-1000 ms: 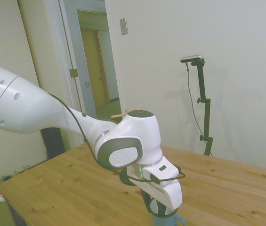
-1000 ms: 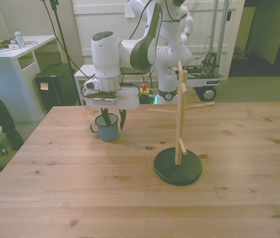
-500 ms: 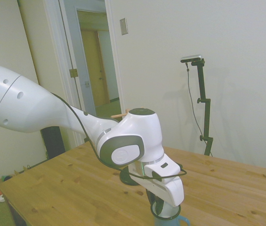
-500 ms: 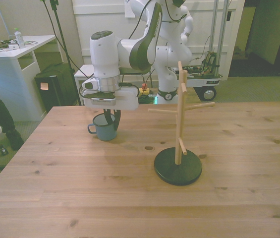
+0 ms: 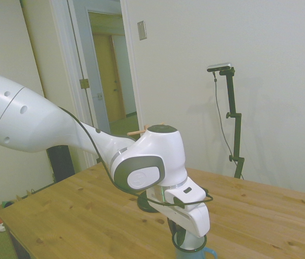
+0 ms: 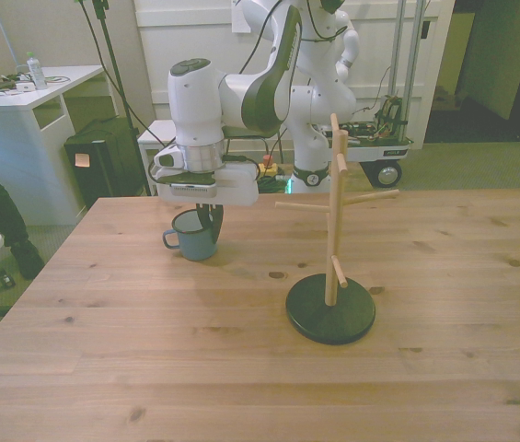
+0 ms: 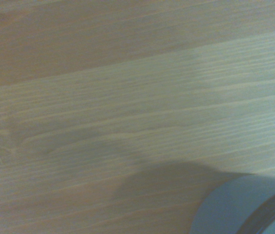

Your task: Hang the mug

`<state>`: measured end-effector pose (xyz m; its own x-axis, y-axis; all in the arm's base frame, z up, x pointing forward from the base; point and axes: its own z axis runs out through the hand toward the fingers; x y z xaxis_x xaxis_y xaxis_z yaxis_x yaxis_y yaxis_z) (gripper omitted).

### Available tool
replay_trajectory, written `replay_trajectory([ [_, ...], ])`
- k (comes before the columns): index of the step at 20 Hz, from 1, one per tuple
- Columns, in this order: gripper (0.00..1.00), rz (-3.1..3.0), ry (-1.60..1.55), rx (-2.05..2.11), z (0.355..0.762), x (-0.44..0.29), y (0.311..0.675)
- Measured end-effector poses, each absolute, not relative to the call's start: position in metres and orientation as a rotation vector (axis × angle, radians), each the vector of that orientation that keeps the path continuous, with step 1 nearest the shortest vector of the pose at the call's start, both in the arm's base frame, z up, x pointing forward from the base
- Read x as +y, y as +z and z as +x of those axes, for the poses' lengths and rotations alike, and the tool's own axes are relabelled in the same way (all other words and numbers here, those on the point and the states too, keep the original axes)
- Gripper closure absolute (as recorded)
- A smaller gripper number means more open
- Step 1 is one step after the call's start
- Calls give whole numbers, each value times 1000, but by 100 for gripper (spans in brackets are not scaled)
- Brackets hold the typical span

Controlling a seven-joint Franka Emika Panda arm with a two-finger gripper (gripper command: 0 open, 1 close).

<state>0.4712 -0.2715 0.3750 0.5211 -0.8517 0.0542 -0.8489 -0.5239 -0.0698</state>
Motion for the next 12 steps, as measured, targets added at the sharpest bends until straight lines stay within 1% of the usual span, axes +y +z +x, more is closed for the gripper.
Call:
replay_trajectory([
  [3,100,-2729,-144,1482,473,-262,383],
  [6,100,-2761,-196,1411,470,-231,408],
  [9,100,-2792,-241,1352,459,-179,440],
  [12,100,-2826,-283,1281,452,-110,463],
])
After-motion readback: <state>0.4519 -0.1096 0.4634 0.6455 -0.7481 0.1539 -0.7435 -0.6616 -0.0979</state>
